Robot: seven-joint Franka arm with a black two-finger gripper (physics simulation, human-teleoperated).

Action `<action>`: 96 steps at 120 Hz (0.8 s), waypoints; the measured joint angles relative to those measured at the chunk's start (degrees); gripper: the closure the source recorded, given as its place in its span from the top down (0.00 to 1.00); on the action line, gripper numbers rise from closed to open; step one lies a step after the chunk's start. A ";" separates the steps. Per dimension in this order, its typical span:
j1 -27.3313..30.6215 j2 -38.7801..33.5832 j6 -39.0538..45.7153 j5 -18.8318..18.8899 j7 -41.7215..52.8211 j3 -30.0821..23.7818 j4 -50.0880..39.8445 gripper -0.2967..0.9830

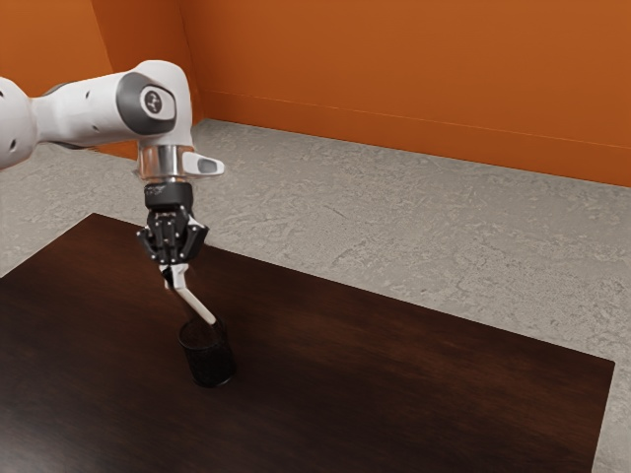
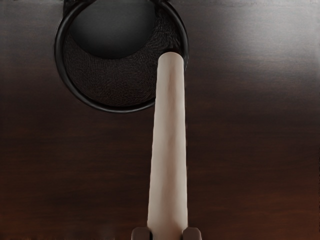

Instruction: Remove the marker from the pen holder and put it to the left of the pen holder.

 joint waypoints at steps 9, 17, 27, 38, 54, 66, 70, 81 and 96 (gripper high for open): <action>1.12 -0.44 -0.02 0.13 0.00 0.60 1.79 0.15; 3.45 0.97 1.08 0.04 0.04 0.77 4.28 0.15; 6.63 4.78 4.46 -0.11 0.19 0.83 6.06 0.16; 9.74 7.23 10.63 -0.32 0.81 0.86 5.60 0.16; 12.04 4.83 23.04 -1.31 2.83 0.87 -4.93 0.18; 11.45 1.34 32.96 -1.95 4.42 0.89 -13.41 0.19; 11.20 0.69 35.49 -2.17 4.90 0.89 -15.04 0.20; 10.80 0.28 40.63 -2.69 6.15 0.89 -17.50 0.23; 10.72 0.43 44.63 -3.19 7.69 1.01 -19.56 0.27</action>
